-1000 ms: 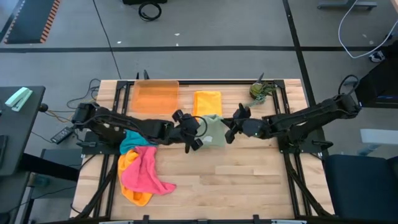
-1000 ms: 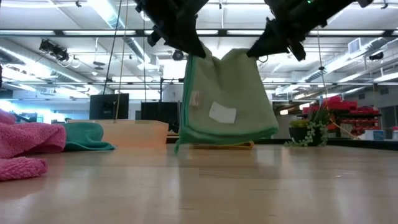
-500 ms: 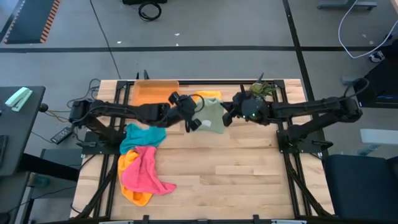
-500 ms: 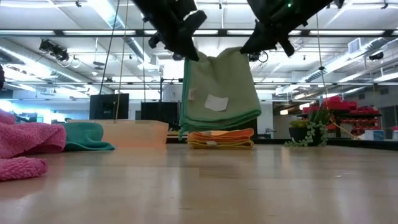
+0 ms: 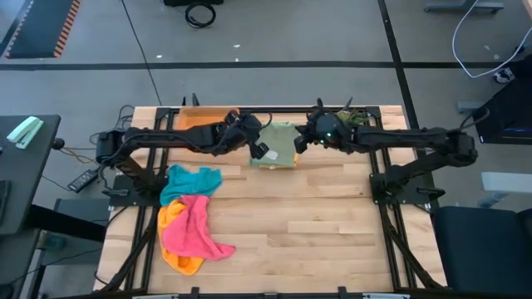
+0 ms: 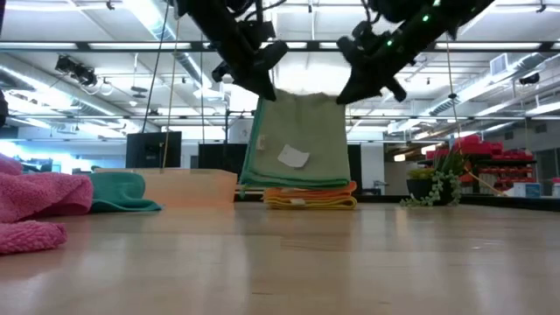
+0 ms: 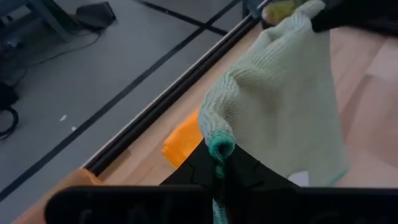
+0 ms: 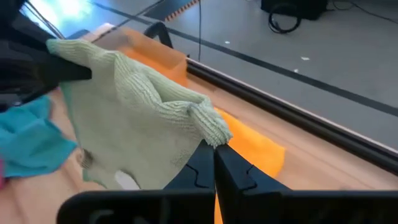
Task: Fold microfiber towels
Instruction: Stack the folded light green towel on the folded orange towel
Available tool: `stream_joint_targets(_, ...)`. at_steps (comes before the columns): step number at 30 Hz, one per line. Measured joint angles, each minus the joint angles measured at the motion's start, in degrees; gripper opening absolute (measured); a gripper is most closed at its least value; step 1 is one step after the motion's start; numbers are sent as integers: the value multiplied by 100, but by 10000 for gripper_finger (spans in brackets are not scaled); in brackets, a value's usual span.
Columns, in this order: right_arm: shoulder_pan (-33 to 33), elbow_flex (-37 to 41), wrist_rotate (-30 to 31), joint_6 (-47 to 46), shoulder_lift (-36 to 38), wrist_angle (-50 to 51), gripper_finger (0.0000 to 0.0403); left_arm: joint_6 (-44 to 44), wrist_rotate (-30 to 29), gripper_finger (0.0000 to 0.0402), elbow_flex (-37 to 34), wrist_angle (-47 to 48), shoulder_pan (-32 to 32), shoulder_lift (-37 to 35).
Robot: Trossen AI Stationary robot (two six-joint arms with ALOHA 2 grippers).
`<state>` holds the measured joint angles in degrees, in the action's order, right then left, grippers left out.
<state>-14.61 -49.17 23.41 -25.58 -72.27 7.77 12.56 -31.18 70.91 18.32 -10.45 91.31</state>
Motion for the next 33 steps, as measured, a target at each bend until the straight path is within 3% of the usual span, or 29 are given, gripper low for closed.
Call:
stream_joint_targets(21, -1234, -2, -454, 566, -1275, -559, 2, -290, 492, 24, -2, -549, -1030, 1001)
stream_joint_targets(33, -1761, 7, -753, 651, -1613, -750, 2, -511, 402, 189, -11, -22, -1390, 954)
